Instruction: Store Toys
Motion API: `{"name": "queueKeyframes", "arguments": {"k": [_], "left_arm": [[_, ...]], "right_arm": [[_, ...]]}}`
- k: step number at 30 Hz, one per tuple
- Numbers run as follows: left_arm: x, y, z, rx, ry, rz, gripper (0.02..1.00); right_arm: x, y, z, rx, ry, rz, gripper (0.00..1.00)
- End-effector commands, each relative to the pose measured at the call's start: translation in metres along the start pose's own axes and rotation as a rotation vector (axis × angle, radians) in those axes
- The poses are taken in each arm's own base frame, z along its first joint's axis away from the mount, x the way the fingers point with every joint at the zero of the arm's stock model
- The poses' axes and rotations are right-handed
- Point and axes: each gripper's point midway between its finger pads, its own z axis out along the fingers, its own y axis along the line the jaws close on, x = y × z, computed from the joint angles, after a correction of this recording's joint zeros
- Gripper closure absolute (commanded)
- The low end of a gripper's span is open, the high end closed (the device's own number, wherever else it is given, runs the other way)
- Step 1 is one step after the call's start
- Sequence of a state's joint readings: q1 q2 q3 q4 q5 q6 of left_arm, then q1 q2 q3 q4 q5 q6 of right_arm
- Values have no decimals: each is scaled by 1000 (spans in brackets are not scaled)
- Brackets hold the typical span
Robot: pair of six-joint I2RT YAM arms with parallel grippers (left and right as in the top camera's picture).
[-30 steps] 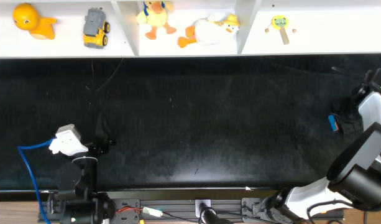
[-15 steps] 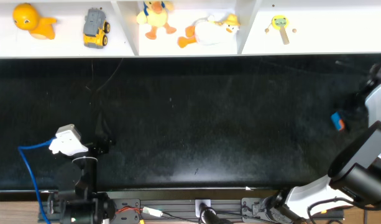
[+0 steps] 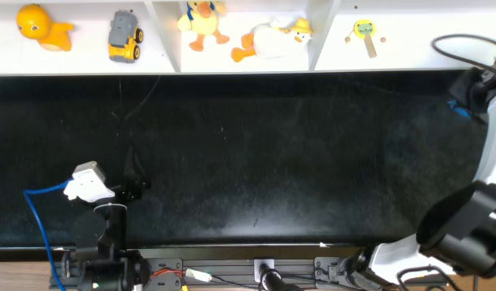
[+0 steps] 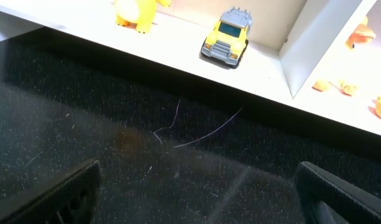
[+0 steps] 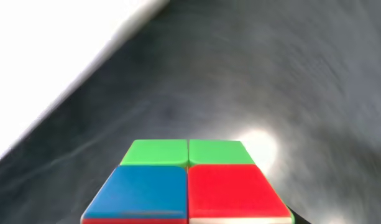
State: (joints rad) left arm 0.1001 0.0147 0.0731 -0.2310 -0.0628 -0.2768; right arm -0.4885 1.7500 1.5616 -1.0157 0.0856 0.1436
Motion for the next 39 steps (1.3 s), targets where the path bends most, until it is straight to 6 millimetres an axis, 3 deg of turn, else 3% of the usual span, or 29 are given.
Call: {"name": "queueKeyframes", "arguments": {"k": [1,5,12,16,20,26,39], "left_arm": [[-2,-1,0,8,-12,21,20],[-2,-1,0,8,-12,21,20],[-2,-1,0,8,-12,21,20],[-2,-1,0,8,-12,21,20],[-2,-1,0,8,-12,21,20],[-2,-1,0,8,-12,21,20],[-2,-1,0,8,-12,21,20]], "right_arm": [[-14,31,-41,-182,-126,-236,952],[-17,47,-63,-265,-249,-383,950],[-10,52,-72,-287,-459,-532,950],[-25,54,-53,-291,-596,-606,950],[-42,71,-30,-352,-701,-654,954],[-71,84,3,-412,-799,-556,954],[-99,100,26,-550,-965,-399,952]]}}
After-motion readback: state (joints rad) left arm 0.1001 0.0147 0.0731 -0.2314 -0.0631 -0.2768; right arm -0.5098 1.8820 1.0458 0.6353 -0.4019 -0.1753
